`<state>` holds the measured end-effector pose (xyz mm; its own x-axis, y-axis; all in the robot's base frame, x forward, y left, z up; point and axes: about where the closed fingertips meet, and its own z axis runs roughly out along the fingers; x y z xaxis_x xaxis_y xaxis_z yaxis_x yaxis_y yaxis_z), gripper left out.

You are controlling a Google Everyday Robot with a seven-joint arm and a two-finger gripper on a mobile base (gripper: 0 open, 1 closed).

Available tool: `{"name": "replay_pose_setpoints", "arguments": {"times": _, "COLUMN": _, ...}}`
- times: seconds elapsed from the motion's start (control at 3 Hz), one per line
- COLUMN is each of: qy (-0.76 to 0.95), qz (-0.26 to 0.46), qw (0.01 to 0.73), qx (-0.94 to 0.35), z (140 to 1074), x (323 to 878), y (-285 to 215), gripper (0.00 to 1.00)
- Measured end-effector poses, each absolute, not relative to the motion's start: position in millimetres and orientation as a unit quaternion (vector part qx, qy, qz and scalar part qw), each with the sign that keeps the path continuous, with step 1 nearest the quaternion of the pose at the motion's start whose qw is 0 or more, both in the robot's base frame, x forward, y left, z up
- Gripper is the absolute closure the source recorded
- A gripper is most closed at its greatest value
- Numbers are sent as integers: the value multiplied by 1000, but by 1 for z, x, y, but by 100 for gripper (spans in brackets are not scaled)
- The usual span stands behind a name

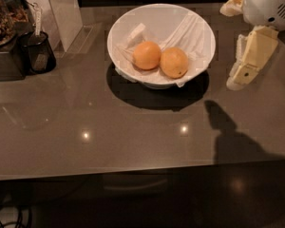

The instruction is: Pick orange from white bowl

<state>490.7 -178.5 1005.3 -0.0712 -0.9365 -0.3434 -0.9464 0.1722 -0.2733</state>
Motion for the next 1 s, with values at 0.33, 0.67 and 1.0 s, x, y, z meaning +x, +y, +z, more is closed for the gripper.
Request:
{"name": "replay_pose_setpoints", "arguments": {"times": 0.33, "qy": 722, "qz": 38, "qw": 247, "qx": -645, "z": 1013, "x": 526, "y": -160, "gripper": 0}}
{"name": "replay_pose_setpoints", "arguments": {"times": 0.67, "qy": 720, "qz": 35, "qw": 256, "qx": -644, "z": 1018, "x": 530, "y": -159, "gripper": 0}}
{"name": "replay_pose_setpoints", "arguments": {"times": 1.0, "qy": 727, "qz": 47, "qw": 270, "qx": -630, "z": 1016, "x": 541, "y": -165, "gripper": 0}}
